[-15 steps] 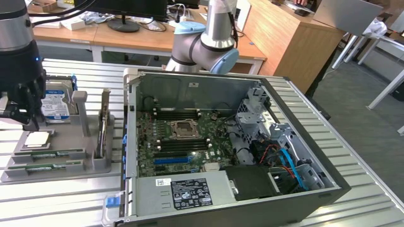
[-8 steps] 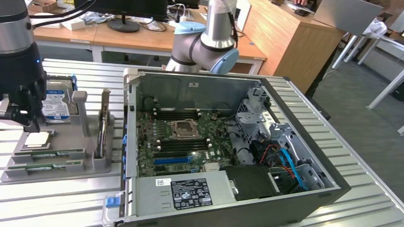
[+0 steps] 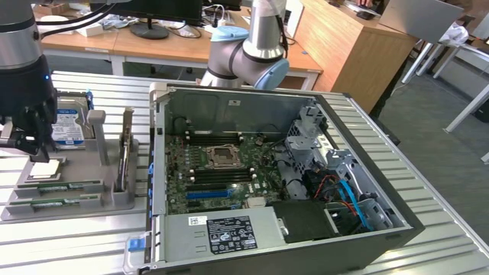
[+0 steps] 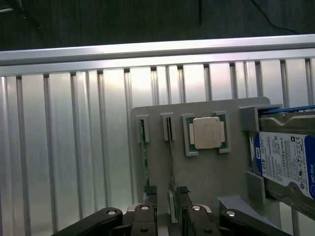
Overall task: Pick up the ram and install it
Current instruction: 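Pick up the ram and move it above insertion slot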
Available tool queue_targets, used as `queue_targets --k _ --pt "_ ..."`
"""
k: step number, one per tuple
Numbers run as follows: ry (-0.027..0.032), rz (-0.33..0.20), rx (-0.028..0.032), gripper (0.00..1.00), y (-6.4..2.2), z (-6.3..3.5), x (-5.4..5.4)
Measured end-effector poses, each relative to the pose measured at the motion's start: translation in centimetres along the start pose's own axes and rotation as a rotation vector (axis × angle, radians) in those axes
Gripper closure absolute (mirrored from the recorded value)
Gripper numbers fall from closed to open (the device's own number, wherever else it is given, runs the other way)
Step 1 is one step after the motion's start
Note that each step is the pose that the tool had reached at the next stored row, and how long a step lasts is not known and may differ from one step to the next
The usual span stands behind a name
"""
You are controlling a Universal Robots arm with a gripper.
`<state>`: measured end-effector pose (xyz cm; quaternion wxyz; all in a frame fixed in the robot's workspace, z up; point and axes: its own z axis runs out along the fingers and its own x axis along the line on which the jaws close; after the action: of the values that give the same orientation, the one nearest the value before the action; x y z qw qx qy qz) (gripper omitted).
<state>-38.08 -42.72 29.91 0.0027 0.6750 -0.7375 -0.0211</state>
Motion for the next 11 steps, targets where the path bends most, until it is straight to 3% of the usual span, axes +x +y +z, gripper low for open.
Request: queue_targets --k 11 --pt "-0.0002 -0.002 0.0028 0.70 -0.02 0.71 0.02"
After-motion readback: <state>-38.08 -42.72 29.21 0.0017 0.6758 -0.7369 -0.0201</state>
